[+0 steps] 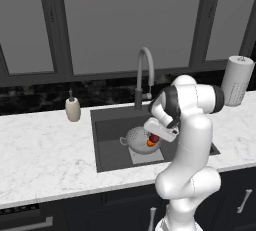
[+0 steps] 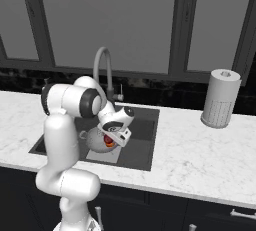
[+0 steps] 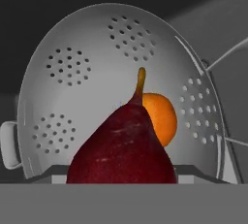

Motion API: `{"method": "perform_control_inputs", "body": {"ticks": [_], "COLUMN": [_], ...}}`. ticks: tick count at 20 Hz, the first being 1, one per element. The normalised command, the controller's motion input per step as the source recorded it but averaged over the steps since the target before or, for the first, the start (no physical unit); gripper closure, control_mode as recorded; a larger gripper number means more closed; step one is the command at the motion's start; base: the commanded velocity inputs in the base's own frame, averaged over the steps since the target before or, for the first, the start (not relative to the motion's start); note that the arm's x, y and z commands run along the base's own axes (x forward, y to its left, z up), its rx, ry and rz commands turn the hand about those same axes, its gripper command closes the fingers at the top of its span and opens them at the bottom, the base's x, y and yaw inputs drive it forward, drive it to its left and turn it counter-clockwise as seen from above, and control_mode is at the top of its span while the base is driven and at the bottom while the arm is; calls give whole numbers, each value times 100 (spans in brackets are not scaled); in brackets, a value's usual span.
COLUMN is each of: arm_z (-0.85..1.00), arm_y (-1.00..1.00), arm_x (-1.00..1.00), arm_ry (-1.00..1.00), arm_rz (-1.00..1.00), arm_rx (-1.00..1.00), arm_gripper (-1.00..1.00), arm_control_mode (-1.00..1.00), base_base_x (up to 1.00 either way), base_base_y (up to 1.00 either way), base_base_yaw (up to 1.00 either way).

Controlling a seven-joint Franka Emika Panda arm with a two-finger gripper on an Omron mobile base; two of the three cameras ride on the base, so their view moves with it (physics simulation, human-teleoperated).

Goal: Put the colander in the sink, put the tangerine, pear in the colander, and turn on the sink faucet and pour water over the colander.

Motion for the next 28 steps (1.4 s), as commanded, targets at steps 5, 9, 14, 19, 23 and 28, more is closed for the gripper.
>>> {"method": "perform_control_inputs", "body": {"ticks": [5, 9, 14, 19, 23, 28], "arm_z": [-22, 0, 0, 0, 0, 3], "arm_y": [5, 5, 0, 8, 4, 0], "arm_x": [10, 18, 13, 8, 12, 11], "arm_ry": [0, 0, 0, 0, 0, 0], "arm_rz": [0, 0, 0, 0, 0, -1], "arm_rx": [0, 0, 0, 0, 0, 0], "arm_gripper": [-100, -100, -100, -100, -100, -100], "arm_control_mode": [-100, -100, -100, -100, -100, -100], "base_base_x": [0, 0, 0, 0, 0, 0], "base_base_y": [0, 0, 0, 0, 0, 0], "base_base_yaw": [0, 0, 0, 0, 0, 0]}}
